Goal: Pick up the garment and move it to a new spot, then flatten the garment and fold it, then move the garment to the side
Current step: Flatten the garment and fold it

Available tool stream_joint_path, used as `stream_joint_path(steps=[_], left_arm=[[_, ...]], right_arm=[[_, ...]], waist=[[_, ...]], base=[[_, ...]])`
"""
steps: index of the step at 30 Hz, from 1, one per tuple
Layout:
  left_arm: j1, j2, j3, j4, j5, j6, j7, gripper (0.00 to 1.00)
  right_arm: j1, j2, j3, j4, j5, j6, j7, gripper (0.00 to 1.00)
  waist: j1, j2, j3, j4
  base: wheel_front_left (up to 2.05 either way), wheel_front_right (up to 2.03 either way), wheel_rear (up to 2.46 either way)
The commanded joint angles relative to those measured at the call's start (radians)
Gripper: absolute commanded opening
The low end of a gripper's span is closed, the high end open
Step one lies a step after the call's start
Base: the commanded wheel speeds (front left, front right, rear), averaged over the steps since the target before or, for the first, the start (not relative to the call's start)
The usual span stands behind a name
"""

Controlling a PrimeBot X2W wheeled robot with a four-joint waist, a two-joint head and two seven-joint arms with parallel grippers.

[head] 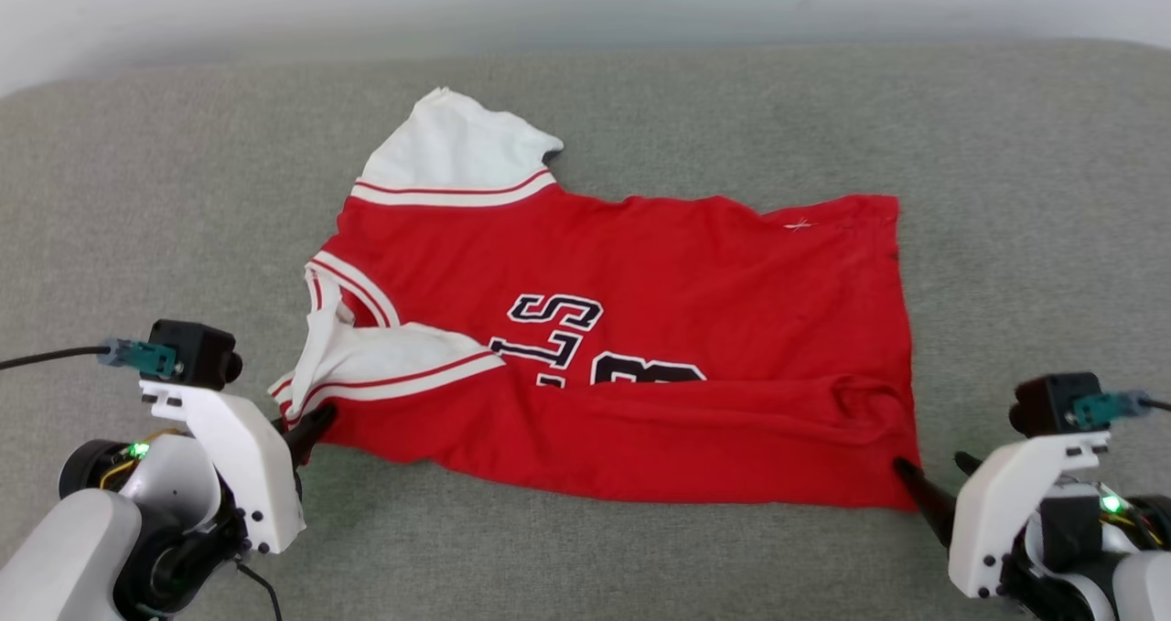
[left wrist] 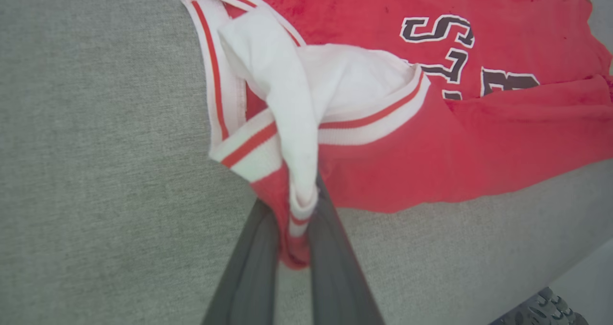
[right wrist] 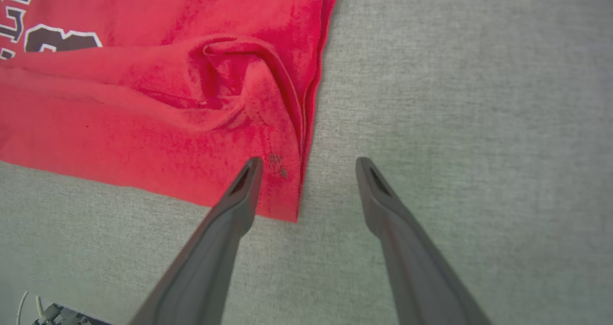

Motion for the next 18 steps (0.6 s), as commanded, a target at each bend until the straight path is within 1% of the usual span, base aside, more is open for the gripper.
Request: stream_joint_path(steps=[1,5,9,10,11,12,13,18], left_arm=[[-0.014,0.002,0.000,-0.013,0.009,0.003,-0.006,0.00],[-0.024,0.000,-0.002,-0.038,0.019,0.007,-0.014,0.00],[-0.023,-0.006,-0.010,-0.043,0.022,0.004,-0.018,0.00],[-0.023,-0.008,-0.011,-0.043,0.022,0.002,-0.020,0.00],[-0.022,-0.011,-0.012,-0.039,0.021,0.001,-0.023,0.00],[-0.022,-0.011,-0.012,-0.039,0.021,0.001,-0.023,0.00],[-0.016,-0.012,-0.014,-0.036,0.014,0.000,-0.018,0.00],[-0.003,-0.015,-0.010,-0.027,0.017,-0.003,-0.043,0.00]], right_arm=[[-0.029,-0.002,0.012,0.007,0.007,-0.001,0.012,1.00],[-0.082,-0.003,0.043,0.060,0.005,-0.001,0.037,1.00],[-0.105,0.002,0.087,0.151,0.025,-0.001,0.074,1.00],[-0.106,0.006,0.096,0.169,0.032,-0.001,0.082,0.43],[-0.107,0.007,0.104,0.178,0.035,0.000,0.083,0.21],[-0.107,0.007,0.104,0.178,0.035,0.000,0.083,0.21],[-0.109,0.006,0.108,0.185,0.037,0.000,0.080,0.00],[-0.126,-0.022,0.109,0.178,0.047,-0.001,0.057,0.00]], waist=[[0.0000,0.0000,0.028,0.020],[0.0000,0.0000,0.051,0.030],[0.0000,0.0000,0.060,0.040],[0.0000,0.0000,0.060,0.042],[0.0000,0.0000,0.060,0.043],[0.0000,0.0000,0.060,0.043],[0.0000,0.0000,0.059,0.044],[0.0000,0.0000,0.035,0.043]], base=[[0.00,0.00,0.00],[0.00,0.00,0.00],[0.00,0.00,0.00],[0.00,0.00,0.00],[0.00,0.00,0.00],[0.00,0.00,0.00],[0.00,0.00,0.00],[0.00,0.00,0.00]])
